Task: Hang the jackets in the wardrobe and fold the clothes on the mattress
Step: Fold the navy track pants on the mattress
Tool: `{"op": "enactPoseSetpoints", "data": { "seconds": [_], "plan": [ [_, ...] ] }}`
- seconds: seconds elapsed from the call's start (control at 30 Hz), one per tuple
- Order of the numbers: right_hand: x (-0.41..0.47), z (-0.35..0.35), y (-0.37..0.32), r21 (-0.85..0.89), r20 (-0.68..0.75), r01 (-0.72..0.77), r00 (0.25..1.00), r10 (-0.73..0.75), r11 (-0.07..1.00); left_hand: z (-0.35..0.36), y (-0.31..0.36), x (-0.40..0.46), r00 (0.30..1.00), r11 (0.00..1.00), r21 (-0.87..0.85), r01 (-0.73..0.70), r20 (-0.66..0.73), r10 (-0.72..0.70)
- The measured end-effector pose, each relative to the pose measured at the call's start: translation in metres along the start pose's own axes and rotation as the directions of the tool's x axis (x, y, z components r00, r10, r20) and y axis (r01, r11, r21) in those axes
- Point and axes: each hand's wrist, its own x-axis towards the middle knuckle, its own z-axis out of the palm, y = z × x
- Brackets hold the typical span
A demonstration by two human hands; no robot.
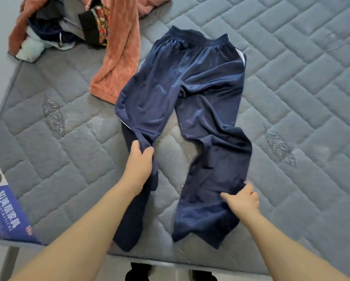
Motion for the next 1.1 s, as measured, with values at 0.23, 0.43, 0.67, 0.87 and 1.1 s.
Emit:
{"op": "enactPoseSetpoints", "data": {
  "seconds": [0.23,0.43,0.67,0.87,1.1],
  "plan": [
    [-0.009,-0.001,0.057,0.254,0.593,-0.132,0.804,-0.046,0.958,0.126,0.011,-0.026,0.899,0.892,0.45,-0.046,0.408,-0.159],
    [0.034,-0.081,0.112,0.282,0.611,-0.142,0.789,-0.063,0.949,0.178,0.026,-0.041,0.975,0.864,0.492,0.102,0.125,-0.186],
    [0.09,-0.171,0.194,-0.31,0.337,0.037,0.939,0.073,0.95,0.278,0.03,-0.099,0.778,0.728,0.652,0.212,0.337,-0.529],
    [0.09,-0.153,0.236,-0.201,-0.06,0.09,0.993,-0.104,0.975,0.338,0.037,-0.128,0.722,0.837,0.445,0.319,0.458,-0.519],
    [0.032,-0.105,0.25,0.574,-0.068,0.104,0.995,-0.079,0.812,0.367,0.031,-0.133,0.725,0.702,0.659,-0.269,0.619,-0.302]
  ]
}}
